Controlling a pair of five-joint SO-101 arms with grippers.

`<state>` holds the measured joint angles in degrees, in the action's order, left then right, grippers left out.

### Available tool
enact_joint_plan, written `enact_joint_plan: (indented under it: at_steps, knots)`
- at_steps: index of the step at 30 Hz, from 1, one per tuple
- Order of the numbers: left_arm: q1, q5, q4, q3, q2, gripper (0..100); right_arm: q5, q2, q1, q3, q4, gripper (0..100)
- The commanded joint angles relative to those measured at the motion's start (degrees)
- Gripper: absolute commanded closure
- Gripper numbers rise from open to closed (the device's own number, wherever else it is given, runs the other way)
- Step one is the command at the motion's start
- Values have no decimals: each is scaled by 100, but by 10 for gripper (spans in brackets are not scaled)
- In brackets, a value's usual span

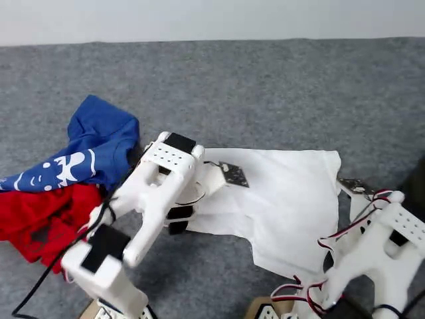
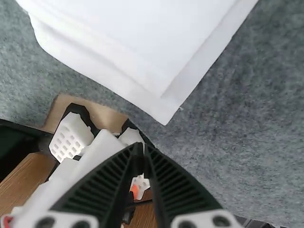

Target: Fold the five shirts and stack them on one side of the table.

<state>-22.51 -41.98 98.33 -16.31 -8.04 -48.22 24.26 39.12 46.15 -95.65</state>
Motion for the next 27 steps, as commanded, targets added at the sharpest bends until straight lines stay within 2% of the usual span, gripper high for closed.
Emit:
enact_joint_plan:
  at_steps: [1, 6, 12, 14, 21, 27]
  knots:
    - [-167, 220, 176, -145, 1090, 930, 26, 207, 57, -273, -75, 988]
    - [-167, 615, -545, -1314, 2497, 930, 26, 207, 57, -273, -22, 988]
    - [-167, 1424, -3130, -3125, 3569, 930, 26, 207, 57, -264, 119, 988]
    - [-176, 1477, -3640, -3363, 3560, 928, 26, 207, 57, -264, 101, 988]
    - [-158, 1415, -3552, -2774, 2251, 875, 35, 207, 57, -264, 92, 988]
    - [-97, 721, -3473, -1938, 1099, 865, 44, 207, 57, -255, 84, 988]
